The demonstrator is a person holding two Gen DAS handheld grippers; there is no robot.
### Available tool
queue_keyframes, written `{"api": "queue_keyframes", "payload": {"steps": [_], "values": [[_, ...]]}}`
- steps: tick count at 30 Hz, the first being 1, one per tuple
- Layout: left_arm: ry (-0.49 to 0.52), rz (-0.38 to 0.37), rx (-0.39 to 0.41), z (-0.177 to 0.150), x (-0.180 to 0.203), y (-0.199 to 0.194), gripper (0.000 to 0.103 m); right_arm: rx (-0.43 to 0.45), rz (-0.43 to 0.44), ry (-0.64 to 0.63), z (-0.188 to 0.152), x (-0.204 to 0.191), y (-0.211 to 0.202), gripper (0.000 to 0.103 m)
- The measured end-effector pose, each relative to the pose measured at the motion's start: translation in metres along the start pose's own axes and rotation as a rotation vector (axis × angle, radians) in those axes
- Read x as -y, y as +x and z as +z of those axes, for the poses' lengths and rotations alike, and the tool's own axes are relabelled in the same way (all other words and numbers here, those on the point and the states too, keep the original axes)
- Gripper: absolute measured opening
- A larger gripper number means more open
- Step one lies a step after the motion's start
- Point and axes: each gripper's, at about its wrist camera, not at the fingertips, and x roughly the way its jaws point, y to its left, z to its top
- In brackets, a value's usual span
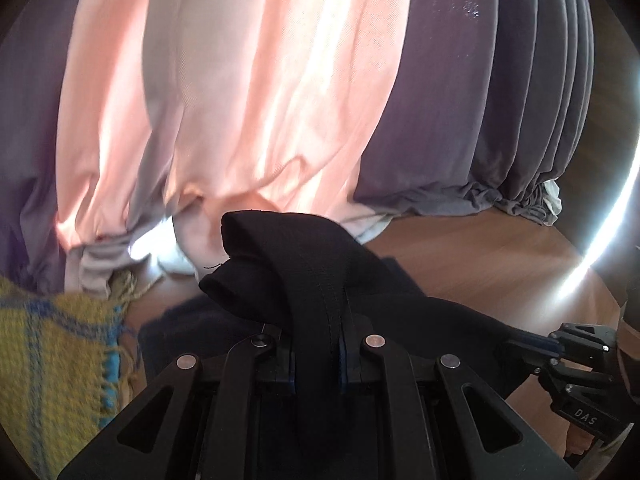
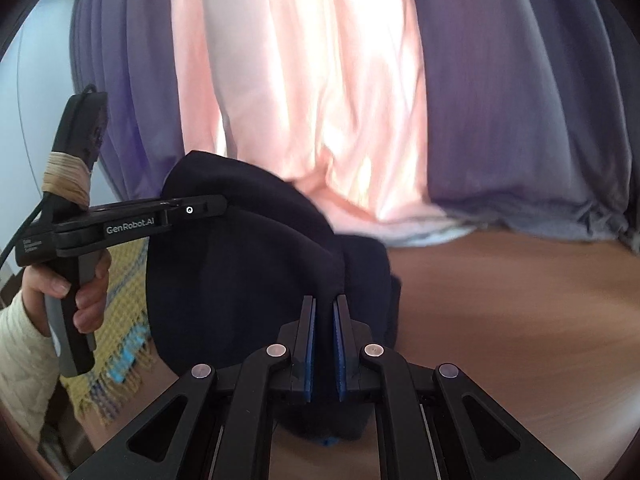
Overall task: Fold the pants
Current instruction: 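Lift the folded shorts with both tools and carry them toward the clothes stack, then lower the shorts onto the stack of folded clothes and open both tools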
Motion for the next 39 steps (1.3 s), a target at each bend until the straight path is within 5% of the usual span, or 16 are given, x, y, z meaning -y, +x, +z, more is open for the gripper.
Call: {"api": "queue_keyframes", "payload": {"steps": [3, 5, 6, 7, 20, 27, 39], "values": [[-0.008, 0.010, -0.020, -0.005, -0.003, 0.001, 0.017, -0.044, 0.016, 0.009, -0.007, 0.000, 0.005, 0.011], [-0.022, 0.018, -0.045, -0.009, -0.008, 0.004, 0.018, -0.071, 0.023, 0.018, -0.010, 0.001, 0.007, 0.025], [-0.028, 0.020, -0.054, -0.010, -0.009, 0.006, 0.018, -0.082, 0.025, 0.024, -0.011, 0.002, 0.009, 0.043], [-0.031, 0.024, -0.065, -0.013, -0.010, 0.008, 0.019, -0.086, 0.025, 0.029, -0.010, 0.003, 0.010, 0.050], [-0.102, 0.019, -0.124, -0.027, -0.024, 0.022, 0.025, 0.031, 0.088, -0.029, 0.047, 0.018, 0.019, 0.050], [-0.126, -0.008, -0.131, -0.031, -0.031, 0.025, 0.027, -0.092, 0.176, -0.024, 0.059, 0.028, 0.080, 0.043], [-0.148, -0.049, -0.120, -0.036, -0.039, 0.027, 0.027, -0.179, 0.222, -0.029, 0.070, 0.025, 0.141, 0.030]]}}
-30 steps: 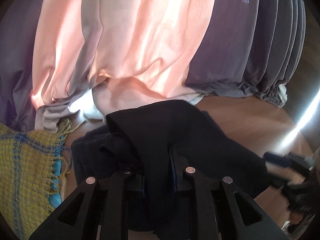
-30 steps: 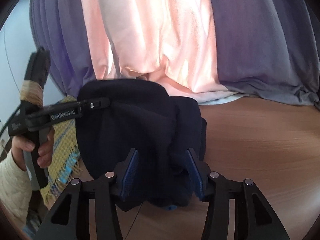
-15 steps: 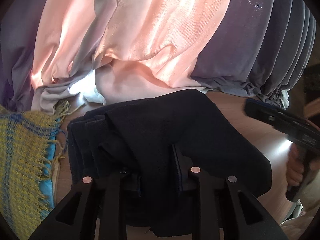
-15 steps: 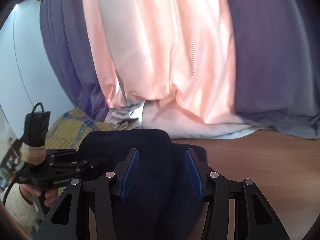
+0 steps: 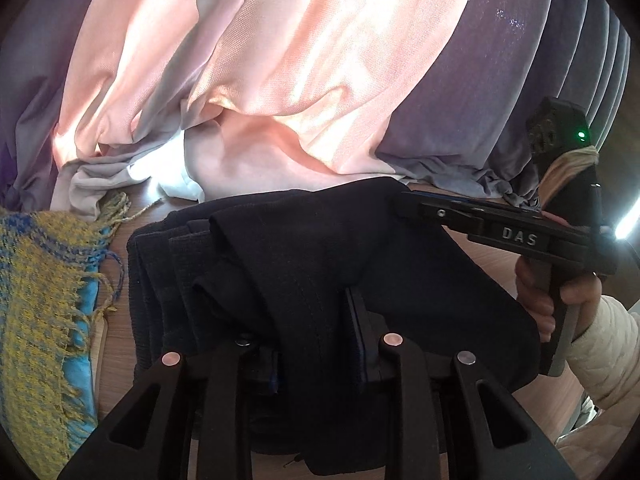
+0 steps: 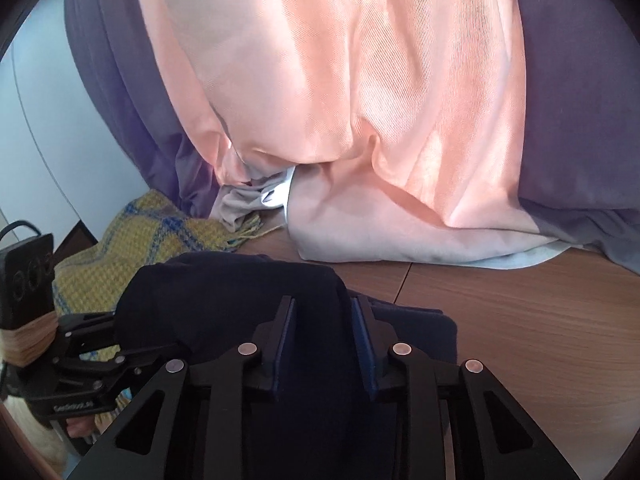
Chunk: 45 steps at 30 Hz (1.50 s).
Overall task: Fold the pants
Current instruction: 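Lower the shorts onto the stack of folded clothes and open both tools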
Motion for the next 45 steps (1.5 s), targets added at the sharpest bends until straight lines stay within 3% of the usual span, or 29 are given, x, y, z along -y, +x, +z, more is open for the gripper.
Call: {"api": "queue_keyframes", "payload": {"steps": [2, 7, 11, 20, 25, 31, 34, 35, 38, 39, 40, 43, 45], "values": [[-0.005, -0.004, 0.003, -0.001, -0.001, 0.000, 0.027, -0.012, 0.007, 0.008, 0.000, 0.001, 0.004, 0.030], [-0.022, -0.021, 0.009, 0.001, -0.004, -0.001, 0.027, -0.018, 0.014, -0.008, 0.000, -0.002, 0.009, 0.009], [-0.031, -0.049, 0.026, 0.004, -0.004, -0.010, 0.020, 0.033, 0.020, -0.022, 0.003, -0.009, -0.007, 0.007], [0.057, -0.073, 0.060, 0.040, 0.004, -0.016, 0.019, 0.184, 0.011, -0.059, 0.026, -0.023, -0.052, 0.006], [0.082, -0.117, -0.023, 0.056, 0.004, 0.012, 0.020, 0.160, -0.035, -0.008, 0.029, -0.001, -0.042, 0.006], [0.099, -0.103, -0.047, 0.060, 0.006, 0.029, 0.034, 0.096, -0.102, 0.046, 0.017, 0.028, -0.019, 0.006], [0.094, -0.036, -0.044, 0.061, 0.003, 0.028, 0.054, 0.070, -0.119, 0.048, 0.014, 0.033, -0.012, 0.007], [0.097, -0.014, -0.035, 0.061, 0.001, 0.025, 0.055, 0.057, -0.122, 0.049, 0.014, 0.034, -0.010, 0.008], [0.104, 0.034, 0.009, 0.063, -0.003, 0.007, 0.065, 0.060, -0.175, 0.050, 0.012, 0.032, -0.016, 0.027], [0.112, 0.063, 0.032, 0.063, -0.003, 0.000, 0.066, 0.075, -0.202, 0.046, 0.012, 0.031, -0.019, 0.038], [0.125, 0.094, 0.053, 0.063, -0.003, -0.007, 0.067, 0.096, -0.228, 0.040, 0.010, 0.029, -0.026, 0.040], [0.164, 0.214, 0.090, 0.062, 0.002, -0.016, 0.067, 0.160, -0.281, -0.006, 0.006, 0.015, -0.050, 0.040], [0.166, 0.228, 0.096, 0.060, 0.004, -0.021, 0.067, 0.169, -0.267, -0.022, 0.000, 0.004, -0.062, 0.040]]}}
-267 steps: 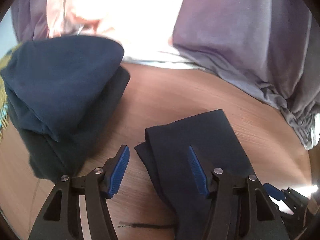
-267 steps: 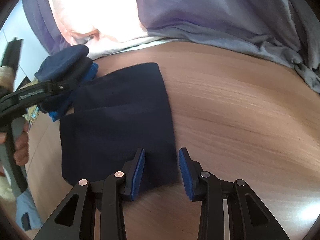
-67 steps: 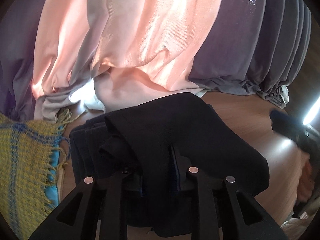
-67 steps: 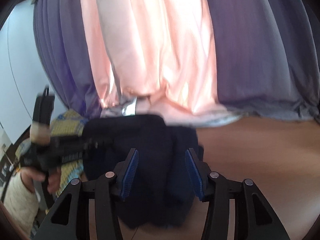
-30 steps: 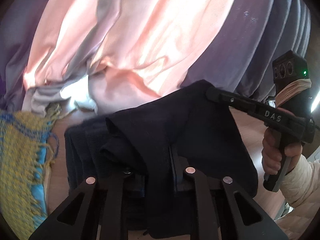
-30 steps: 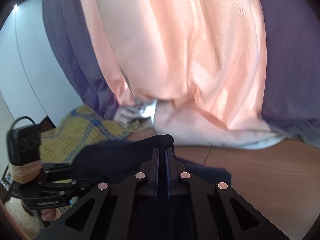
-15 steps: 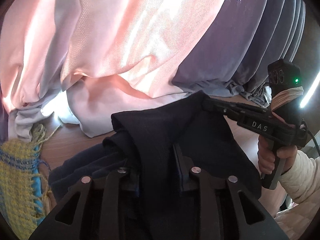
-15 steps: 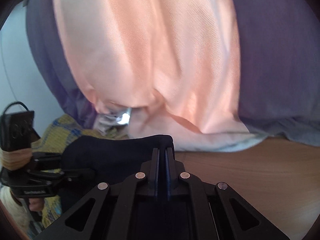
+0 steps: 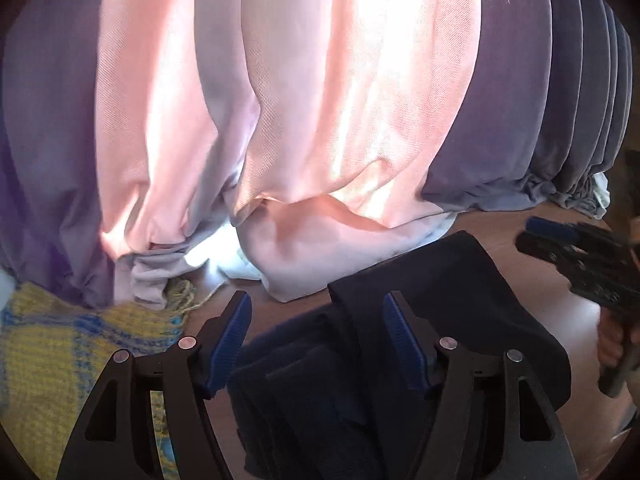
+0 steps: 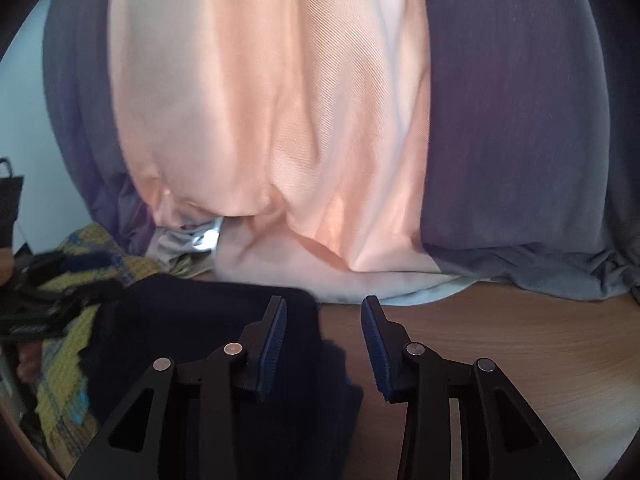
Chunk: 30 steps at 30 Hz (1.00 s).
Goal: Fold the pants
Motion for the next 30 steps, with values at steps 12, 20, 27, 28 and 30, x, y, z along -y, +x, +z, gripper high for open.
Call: {"api": "queue_keyframes", "payload": {"steps": [12, 20, 27, 28, 30], "values": [[0.039, 0.032, 0.068, -0.050, 0.050, -0.050, 0.072, -0.073, 0.035, 0.050, -0.062, -0.009, -0.056, 0.040], [0.004, 0.068, 0.151, -0.090, 0.088, -0.106, 0.087, -0.005, -0.064, 0.061, -0.092, -0.006, -0.120, 0.057], [0.054, 0.126, 0.219, -0.117, 0.126, -0.158, 0.098, 0.078, -0.126, 0.061, -0.114, -0.006, -0.182, 0.082], [0.043, 0.132, 0.227, -0.118, 0.130, -0.164, 0.100, 0.082, -0.136, 0.053, -0.116, -0.006, -0.189, 0.084], [0.011, 0.128, 0.234, -0.122, 0.136, -0.176, 0.102, 0.097, -0.160, 0.044, -0.122, -0.004, -0.208, 0.085]]}}
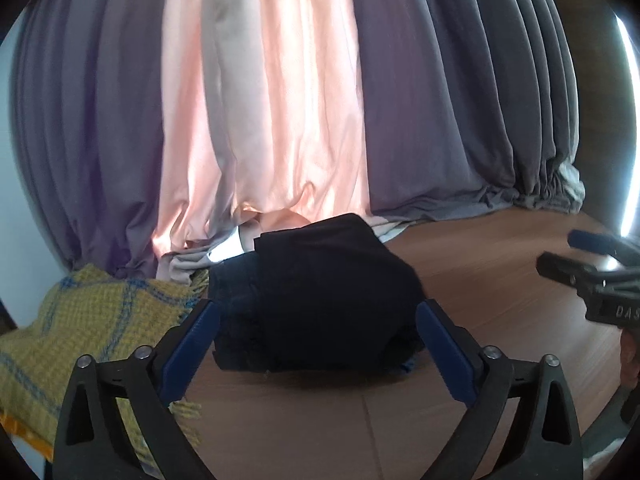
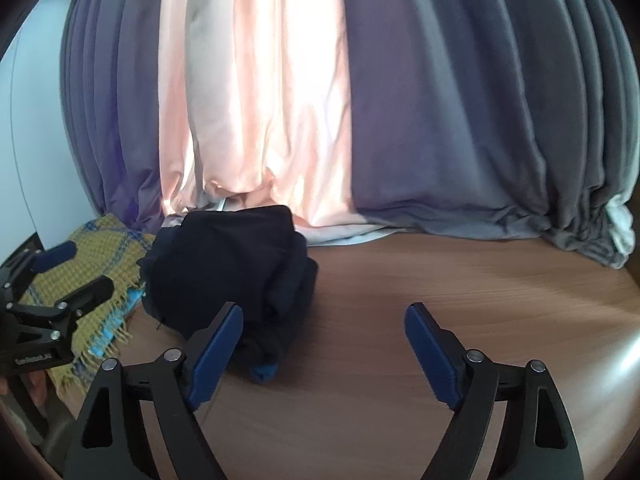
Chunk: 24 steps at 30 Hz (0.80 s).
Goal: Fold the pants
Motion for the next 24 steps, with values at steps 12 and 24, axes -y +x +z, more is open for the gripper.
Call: {"api": "queue_keyframes", "payload": {"steps": [12, 24], "values": [[-0.088, 0.014, -0.010, -0.013, 0.048, -0.067, 0.103, 0.010, -0.020, 0.013, -0.023, 0.038, -0.080, 0.089], [-0.101, 0.011, -0.010, -0.037, 0.092, -0.126, 0.103, -0.005, -0.001, 0.016, -0.056, 0.070, -0.138, 0.089]]}}
